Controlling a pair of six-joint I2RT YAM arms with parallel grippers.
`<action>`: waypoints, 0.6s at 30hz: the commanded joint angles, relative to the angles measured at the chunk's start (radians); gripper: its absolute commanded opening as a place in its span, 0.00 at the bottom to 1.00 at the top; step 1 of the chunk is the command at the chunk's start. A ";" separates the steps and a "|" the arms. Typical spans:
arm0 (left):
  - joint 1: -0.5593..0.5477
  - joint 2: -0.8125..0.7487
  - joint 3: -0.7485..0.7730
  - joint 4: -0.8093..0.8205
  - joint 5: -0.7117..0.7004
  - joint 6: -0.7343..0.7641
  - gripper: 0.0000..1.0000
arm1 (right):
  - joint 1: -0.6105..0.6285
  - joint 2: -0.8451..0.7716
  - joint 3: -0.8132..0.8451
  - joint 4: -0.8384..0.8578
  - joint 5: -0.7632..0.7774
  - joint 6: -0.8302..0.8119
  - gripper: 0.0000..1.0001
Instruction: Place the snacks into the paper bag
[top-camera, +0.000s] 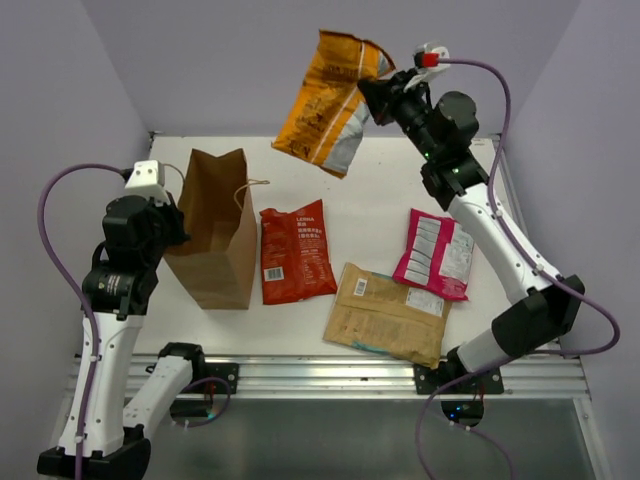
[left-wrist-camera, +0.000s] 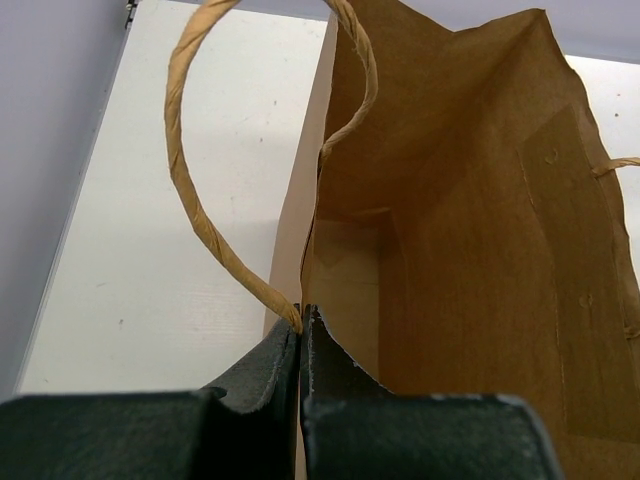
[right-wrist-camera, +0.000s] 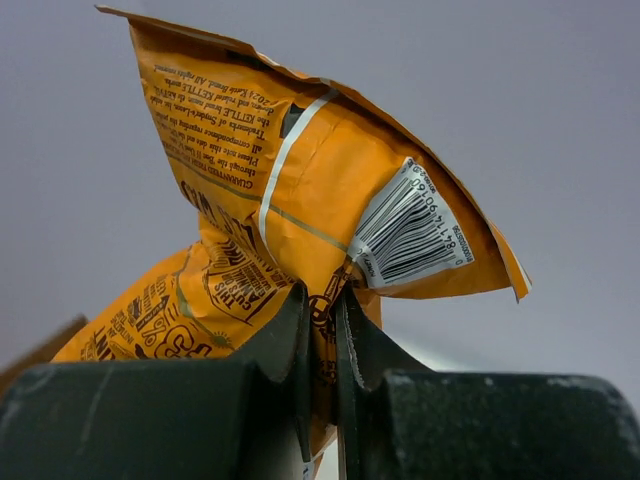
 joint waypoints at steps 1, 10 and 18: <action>-0.011 -0.004 -0.004 -0.009 0.033 0.027 0.00 | -0.006 0.052 -0.025 0.495 -0.140 0.171 0.00; -0.009 -0.007 -0.001 -0.009 0.045 0.030 0.00 | 0.067 0.628 0.597 0.924 -0.389 0.676 0.00; -0.009 0.002 0.002 -0.011 0.044 0.032 0.00 | 0.196 0.788 0.973 0.689 -0.419 0.523 0.00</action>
